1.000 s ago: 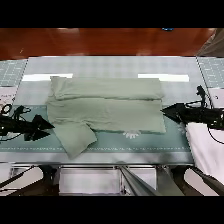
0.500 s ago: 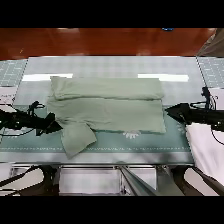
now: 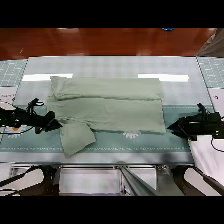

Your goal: Fold the shirts.

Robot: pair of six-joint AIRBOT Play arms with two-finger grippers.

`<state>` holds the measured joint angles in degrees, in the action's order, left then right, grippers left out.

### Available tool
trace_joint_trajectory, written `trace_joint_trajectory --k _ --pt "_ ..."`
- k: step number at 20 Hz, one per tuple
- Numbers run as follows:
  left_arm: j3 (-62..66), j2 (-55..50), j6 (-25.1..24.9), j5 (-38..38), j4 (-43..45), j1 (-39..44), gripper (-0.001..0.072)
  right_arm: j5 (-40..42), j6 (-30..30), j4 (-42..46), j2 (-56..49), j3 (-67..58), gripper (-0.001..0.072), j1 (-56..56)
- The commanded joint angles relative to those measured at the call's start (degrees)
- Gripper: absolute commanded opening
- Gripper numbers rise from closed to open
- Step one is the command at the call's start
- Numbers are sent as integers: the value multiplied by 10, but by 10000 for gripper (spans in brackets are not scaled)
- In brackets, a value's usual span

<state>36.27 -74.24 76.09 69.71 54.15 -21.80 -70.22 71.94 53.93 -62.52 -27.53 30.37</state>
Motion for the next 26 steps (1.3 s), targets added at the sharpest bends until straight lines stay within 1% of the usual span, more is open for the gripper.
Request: trace_joint_trajectory --k 1,4,5,6,7,8,11,13,15,16,17,21,24,26 --pt "1 0 0 -5 0 0 16 29 18 -5 -31 5 415 -47" --pt "1 0 0 -7 -1 0 17 91 11 -75 -79 -3 414 -95" --pt "1 0 0 -7 -1 0 16 102 7 -96 -93 -11 395 -108" --pt "1 0 -1 -7 -1 0 16 104 -3 -111 -105 -25 324 -122" --pt "2 0 -7 -7 0 0 16 102 -16 -114 -111 -39 122 -135" --pt "7 0 -7 -7 0 0 16 97 -30 -113 -112 -52 25 -144" --pt "42 0 -11 -5 0 -1 16 49 -39 -88 -112 -99 24 -145" --pt "78 0 -11 -6 0 -1 16 34 -38 -83 -112 -132 24 -145" --pt "119 -6 -19 -30 1 -1 16 56 -30 -83 -112 -170 24 -145" --pt "142 -16 -21 -38 0 0 17 81 -10 -83 -114 -188 24 -145" --pt "169 -33 -19 -37 -6 1 16 92 5 -83 -122 -209 24 -145" --pt "282 -119 -18 -37 -70 12 16 87 14 -87 -196 -316 24 -166" --pt "377 -188 18 -37 -84 21 16 87 23 -88 -259 -395 24 -178" --pt "442 -235 26 -37 -86 31 16 87 28 -89 -297 -438 24 -181"
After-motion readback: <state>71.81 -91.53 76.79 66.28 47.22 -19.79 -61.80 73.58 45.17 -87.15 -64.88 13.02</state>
